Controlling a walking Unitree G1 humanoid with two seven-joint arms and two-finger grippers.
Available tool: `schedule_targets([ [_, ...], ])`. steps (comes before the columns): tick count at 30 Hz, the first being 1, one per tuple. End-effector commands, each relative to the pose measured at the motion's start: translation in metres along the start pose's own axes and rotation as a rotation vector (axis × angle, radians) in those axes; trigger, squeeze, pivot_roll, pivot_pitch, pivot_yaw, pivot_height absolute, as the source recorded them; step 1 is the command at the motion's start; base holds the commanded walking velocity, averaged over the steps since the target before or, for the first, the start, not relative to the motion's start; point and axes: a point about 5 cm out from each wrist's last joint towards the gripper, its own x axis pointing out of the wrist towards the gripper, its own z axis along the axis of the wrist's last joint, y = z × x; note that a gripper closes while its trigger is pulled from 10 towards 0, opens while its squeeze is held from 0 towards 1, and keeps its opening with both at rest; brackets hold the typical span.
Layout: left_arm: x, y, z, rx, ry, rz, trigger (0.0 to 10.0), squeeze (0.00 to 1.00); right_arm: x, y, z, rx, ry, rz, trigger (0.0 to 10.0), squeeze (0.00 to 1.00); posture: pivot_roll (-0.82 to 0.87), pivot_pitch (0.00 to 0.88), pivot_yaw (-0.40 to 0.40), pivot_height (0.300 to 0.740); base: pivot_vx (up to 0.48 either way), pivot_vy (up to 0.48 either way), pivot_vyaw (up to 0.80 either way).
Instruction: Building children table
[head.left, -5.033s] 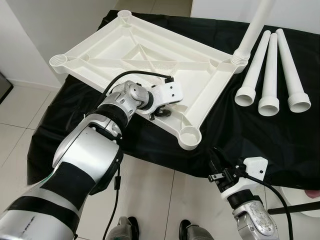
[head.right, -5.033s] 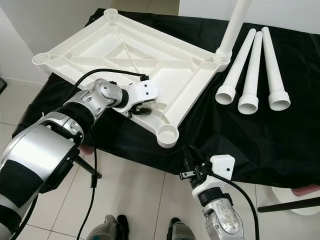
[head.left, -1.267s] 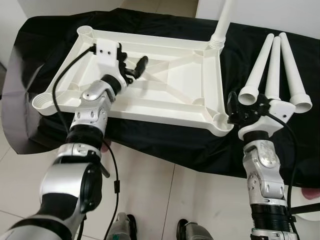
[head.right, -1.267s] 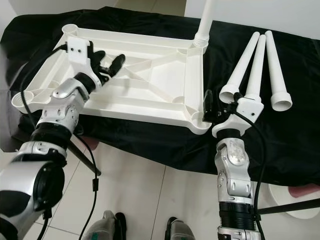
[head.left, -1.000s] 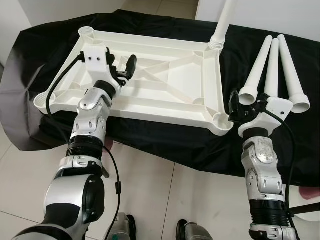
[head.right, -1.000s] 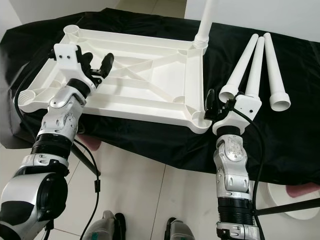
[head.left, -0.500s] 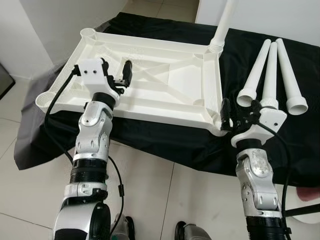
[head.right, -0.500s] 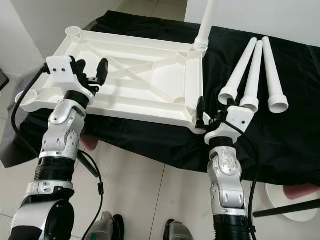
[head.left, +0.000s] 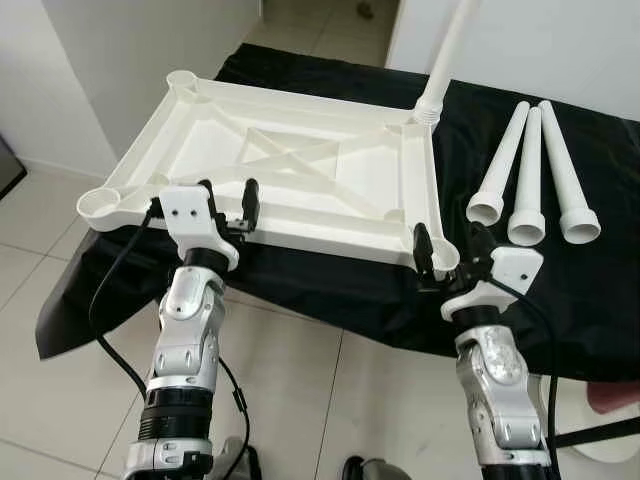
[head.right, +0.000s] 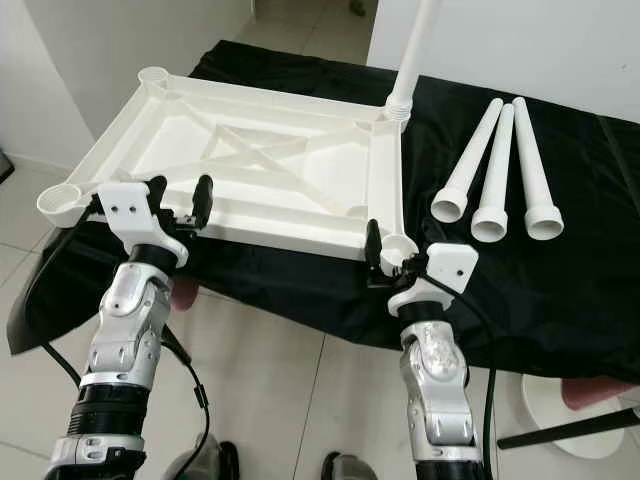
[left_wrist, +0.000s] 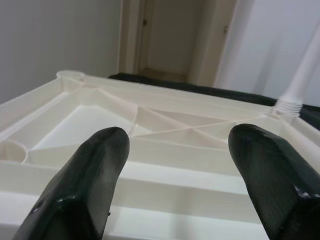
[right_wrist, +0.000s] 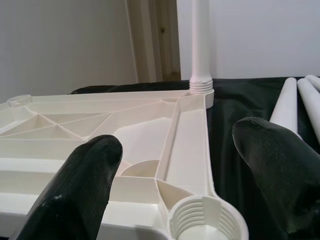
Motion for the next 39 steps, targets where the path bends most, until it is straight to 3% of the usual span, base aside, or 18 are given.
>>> schedule_targets([
  [1,-0.003,-0.005,-0.002,0.016,0.010,-0.021,10.0,0.00,-0.001,-0.001,0.002,-0.005,-0.008,-0.009,10.0,0.00,0.03,0.119,-0.009,0.740,0.000,0.000,0.00],
  [11,-0.013,-0.004,-0.016,0.018,0.069,-0.008,10.0,0.00,-0.010,0.002,-0.010,-0.032,0.031,0.016,10.0,0.00,0.03,0.120,-0.004,0.740,0.000,0.000,0.00],
  [39,-0.001,0.002,-0.003,0.037,0.066,-0.037,10.0,0.00,-0.001,-0.001,-0.004,-0.043,0.001,-0.004,10.0,0.00,0.03,0.107,-0.012,0.740,0.000,0.000,0.00],
])
